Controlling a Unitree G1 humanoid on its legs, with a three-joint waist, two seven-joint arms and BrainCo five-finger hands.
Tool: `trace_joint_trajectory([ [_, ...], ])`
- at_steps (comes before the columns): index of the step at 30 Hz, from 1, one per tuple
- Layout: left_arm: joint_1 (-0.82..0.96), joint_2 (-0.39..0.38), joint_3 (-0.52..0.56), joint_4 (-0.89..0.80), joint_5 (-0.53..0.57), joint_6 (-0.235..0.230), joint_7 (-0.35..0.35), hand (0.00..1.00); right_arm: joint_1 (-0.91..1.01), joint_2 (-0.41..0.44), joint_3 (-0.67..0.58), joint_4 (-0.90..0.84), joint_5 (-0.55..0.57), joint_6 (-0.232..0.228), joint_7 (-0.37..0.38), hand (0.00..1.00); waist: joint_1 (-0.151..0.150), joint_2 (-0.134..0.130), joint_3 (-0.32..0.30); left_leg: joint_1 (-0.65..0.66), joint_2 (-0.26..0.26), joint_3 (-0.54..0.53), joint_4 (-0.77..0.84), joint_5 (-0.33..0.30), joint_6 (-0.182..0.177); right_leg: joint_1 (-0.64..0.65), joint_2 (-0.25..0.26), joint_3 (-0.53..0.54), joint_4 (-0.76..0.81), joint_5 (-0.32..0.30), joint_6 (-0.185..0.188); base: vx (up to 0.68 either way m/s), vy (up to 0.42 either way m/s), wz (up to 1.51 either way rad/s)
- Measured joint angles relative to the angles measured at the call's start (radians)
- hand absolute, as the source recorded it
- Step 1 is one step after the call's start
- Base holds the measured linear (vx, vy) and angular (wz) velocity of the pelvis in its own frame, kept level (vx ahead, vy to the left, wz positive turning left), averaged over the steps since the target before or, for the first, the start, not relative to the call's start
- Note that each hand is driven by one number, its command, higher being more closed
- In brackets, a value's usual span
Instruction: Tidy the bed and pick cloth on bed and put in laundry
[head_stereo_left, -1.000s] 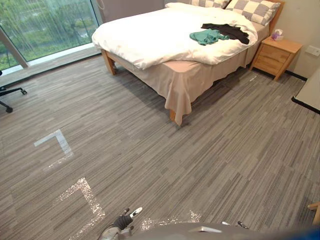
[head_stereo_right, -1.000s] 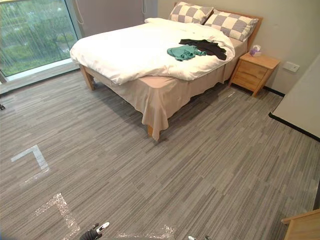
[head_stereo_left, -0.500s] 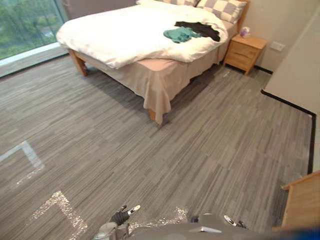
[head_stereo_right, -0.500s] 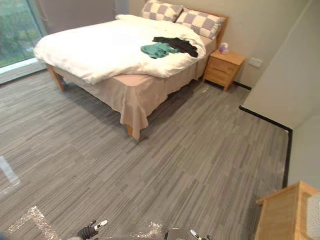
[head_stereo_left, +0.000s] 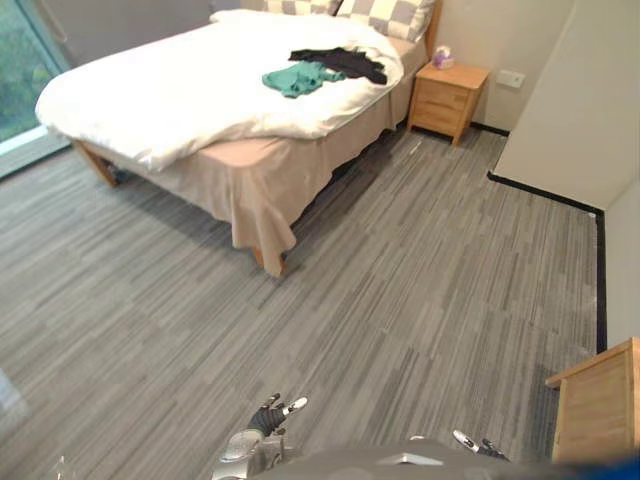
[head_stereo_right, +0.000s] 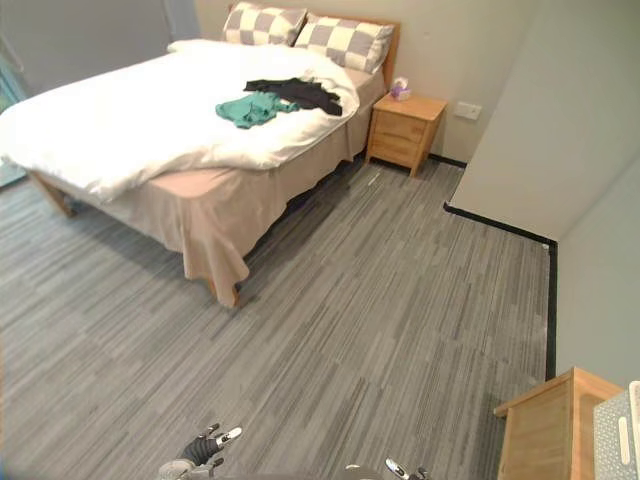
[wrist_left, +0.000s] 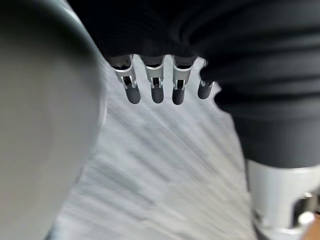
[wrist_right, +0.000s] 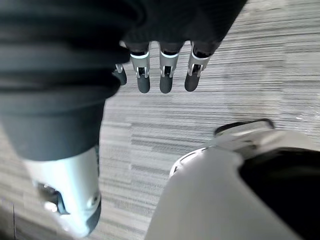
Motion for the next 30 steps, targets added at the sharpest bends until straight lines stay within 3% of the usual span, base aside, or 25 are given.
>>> trace_joint_trajectory([
  [2, -0.006, 0.002, -0.001, -0.005, -0.034, -0.014, 0.001, 0.00, -0.044, 0.001, 0.001, 0.021, 0.000, 0.007, 0.000, 0.00, 0.021, -0.009, 0.011, -0.046, -0.054, 0.061, -0.051, -0.071, 0.020, 0.058, -0.026, 0.041, -0.037, 0.003, 0.006, 0.43, 0.080, -0.88],
  [3, -0.011, 0.005, -0.001, -0.005, -0.048, -0.024, 0.001, 0.00, -0.078, 0.013, 0.014, 0.016, 0.000, 0.006, 0.000, 0.00, 0.024, -0.021, 0.026, -0.064, -0.091, 0.154, -0.193, -0.094, 0.049, 0.100, -0.058, 0.039, -0.054, 0.005, 0.024, 0.51, 0.152, -0.95],
  [5, -0.014, 0.004, -0.001, -0.005, -0.062, -0.032, 0.001, 0.00, -0.092, 0.032, 0.037, -0.023, 0.000, -0.001, 0.001, 0.00, 0.026, -0.016, 0.032, -0.065, -0.124, 0.258, -0.472, -0.027, 0.097, 0.136, -0.079, 0.034, -0.064, -0.007, 0.067, 0.48, 0.196, -0.51],
  [6, -0.004, -0.020, 0.000, -0.004, -0.062, -0.039, 0.001, 0.00, -0.097, 0.040, 0.040, -0.039, -0.001, -0.019, 0.002, 0.00, 0.034, 0.015, 0.031, -0.075, -0.129, 0.299, -0.668, 0.132, 0.228, 0.173, -0.060, 0.031, -0.078, -0.036, 0.112, 0.38, 0.188, -0.17],
  [7, -0.011, -0.006, 0.001, -0.004, -0.063, -0.042, 0.001, 0.00, -0.102, 0.062, 0.040, -0.033, -0.004, -0.018, -0.001, 0.00, 0.038, -0.006, 0.025, -0.063, -0.146, 0.316, -0.660, 0.120, 0.213, 0.182, -0.080, 0.031, -0.084, -0.041, 0.118, 0.56, 0.277, 0.15],
  [8, -0.025, 0.006, 0.000, -0.003, -0.073, -0.040, 0.006, 0.00, -0.101, 0.095, 0.072, -0.030, -0.024, -0.029, 0.004, 0.00, 0.042, -0.052, 0.012, -0.051, -0.207, 0.336, -0.719, 0.107, 0.196, 0.191, -0.131, 0.011, -0.099, -0.025, 0.130, 0.35, 0.168, 0.31],
  [9, -0.029, 0.006, 0.000, -0.008, -0.074, -0.040, 0.013, 0.00, -0.097, 0.108, 0.083, -0.030, -0.029, -0.035, 0.005, 0.00, 0.049, -0.070, 0.003, -0.048, -0.227, 0.341, -0.742, 0.101, 0.192, 0.185, -0.145, 0.010, -0.101, -0.013, 0.131, 0.51, 0.259, 0.37],
  [11, -0.036, -0.001, -0.003, -0.011, -0.074, -0.032, 0.023, 0.00, -0.116, 0.127, 0.106, -0.023, -0.037, -0.051, 0.006, 0.00, 0.066, -0.067, 0.006, -0.023, -0.261, 0.344, -0.767, 0.082, 0.196, 0.195, -0.168, 0.010, -0.118, 0.058, 0.132, 0.37, 0.204, 0.16],
  [13, -0.023, -0.002, -0.011, -0.010, -0.073, -0.001, 0.028, 0.00, -0.114, 0.133, 0.112, -0.021, -0.038, -0.047, -0.001, 0.00, 0.079, -0.051, -0.004, 0.046, -0.304, 0.352, -0.812, 0.070, 0.222, 0.225, -0.194, 0.017, -0.086, 0.143, 0.143, 0.39, 0.219, 0.28],
  [14, -0.019, -0.001, -0.016, -0.010, -0.074, 0.005, 0.031, 0.00, -0.114, 0.132, 0.110, -0.021, -0.039, -0.043, -0.002, 0.00, 0.080, -0.048, -0.008, 0.062, -0.314, 0.349, -0.830, 0.067, 0.228, 0.222, -0.199, 0.019, -0.064, 0.152, 0.146, 0.34, 0.193, 0.36],
  [15, -0.009, 0.006, -0.034, -0.007, -0.075, 0.015, 0.039, 0.00, -0.114, 0.131, 0.095, -0.021, -0.045, -0.030, -0.005, 0.00, 0.081, -0.044, -0.016, 0.099, -0.339, 0.334, -0.870, 0.061, 0.236, 0.206, -0.212, 0.024, 0.010, 0.168, 0.153, 0.36, 0.197, 0.51],
  [16, 0.007, 0.019, -0.063, 0.010, -0.086, 0.032, 0.043, 0.00, -0.103, 0.132, 0.039, -0.018, -0.062, -0.011, -0.010, 0.00, 0.074, -0.051, -0.044, 0.146, -0.382, 0.298, -0.933, 0.044, 0.240, 0.120, -0.241, 0.042, 0.215, 0.198, 0.177, 0.36, 0.182, 0.55],
  [17, 0.007, 0.026, -0.077, 0.018, -0.092, 0.035, 0.042, 0.00, -0.103, 0.131, 0.022, -0.017, -0.064, -0.007, -0.011, 0.00, 0.074, -0.051, -0.050, 0.158, -0.394, 0.288, -0.946, 0.040, 0.242, 0.091, -0.252, 0.045, 0.282, 0.214, 0.194, 0.36, 0.154, 0.75],
  [18, 0.003, 0.044, -0.106, 0.031, -0.096, 0.047, 0.042, 0.00, -0.105, 0.124, -0.019, -0.010, -0.066, 0.000, -0.018, 0.00, 0.070, -0.058, -0.054, 0.196, -0.425, 0.252, -0.971, 0.034, 0.247, -0.005, -0.277, 0.063, 0.508, 0.277, 0.212, 0.19, 0.068, 0.59],
  [19, 0.002, 0.052, -0.113, 0.034, -0.104, 0.049, 0.042, 0.00, -0.107, 0.117, -0.033, -0.002, -0.066, 0.000, -0.021, 0.00, 0.065, -0.065, -0.053, 0.214, -0.435, 0.233, -0.974, 0.027, 0.247, -0.064, -0.281, 0.074, 0.632, 0.277, 0.212, 0.34, 0.074, 0.79],
  [20, 0.003, 0.056, -0.118, 0.037, -0.108, 0.052, 0.042, 0.00, -0.103, 0.100, -0.046, 0.001, -0.066, 0.000, -0.021, 0.00, 0.060, -0.060, -0.045, 0.247, -0.439, 0.203, -0.972, 0.019, 0.245, -0.136, -0.280, 0.065, 0.774, 0.256, 0.189, 0.36, 0.053, 0.79],
  [21, 0.001, 0.055, -0.120, 0.047, -0.108, 0.055, 0.042, 0.00, -0.099, 0.082, -0.045, 0.002, -0.065, 0.000, -0.021, 0.00, 0.052, -0.051, -0.038, 0.298, -0.437, 0.165, -0.978, 0.016, 0.242, -0.212, -0.277, 0.039, 0.865, 0.205, 0.161, 0.44, 0.056, 0.77],
  [22, 0.000, 0.055, -0.120, 0.049, -0.108, 0.058, 0.042, 0.00, -0.093, 0.079, -0.041, 0.002, -0.065, -0.001, -0.021, 0.00, 0.048, -0.052, -0.036, 0.319, -0.435, 0.149, -0.981, 0.016, 0.242, -0.241, -0.274, 0.036, 0.880, 0.179, 0.158, 0.34, 0.016, 0.77],
  [24, -0.024, 0.057, -0.129, 0.053, -0.115, 0.082, 0.043, 0.00, -0.092, 0.082, -0.044, -0.007, -0.054, -0.033, -0.017, 0.00, 0.039, -0.061, -0.028, 0.386, -0.417, 0.084, -0.995, 0.011, 0.233, -0.343, -0.242, 0.037, 0.787, 0.069, 0.163, 0.29, -0.054, 0.81],
  [26, -0.058, 0.046, -0.155, 0.051, -0.146, 0.087, 0.046, 0.00, -0.095, 0.089, -0.042, -0.011, -0.034, -0.055, -0.012, 0.00, 0.026, -0.058, -0.025, 0.411, -0.385, 0.011, -0.996, -0.008, 0.220, -0.389, -0.211, 0.037, 0.632, 0.037, 0.152, 0.30, -0.172, 1.18],
  [27, -0.083, 0.030, -0.155, 0.051, -0.163, 0.089, 0.059, 0.00, -0.098, 0.092, -0.027, -0.015, -0.024, -0.066, -0.008, 0.00, 0.016, -0.063, -0.020, 0.422, -0.362, -0.047, -0.990, -0.029, 0.224, -0.402, -0.193, 0.050, 0.468, 0.042, 0.153, 0.28, -0.194, 1.31],
  [28, -0.088, 0.023, -0.153, 0.050, -0.172, 0.089, 0.065, 0.00, -0.098, 0.091, -0.021, -0.014, -0.023, -0.067, -0.007, 0.00, 0.017, -0.066, -0.017, 0.427, -0.355, -0.063, -0.988, -0.035, 0.221, -0.401, -0.188, 0.061, 0.407, 0.047, 0.156, 0.30, -0.242, 1.12],
  [30, -0.085, -0.012, -0.114, 0.052, -0.171, 0.088, 0.072, 0.00, -0.098, 0.086, 0.041, -0.009, -0.017, -0.073, -0.002, 0.00, 0.017, -0.071, -0.009, 0.439, -0.323, -0.127, -0.937, -0.100, 0.189, -0.366, -0.161, 0.134, 0.090, 0.141, 0.152, 0.34, -0.311, 0.82],
])
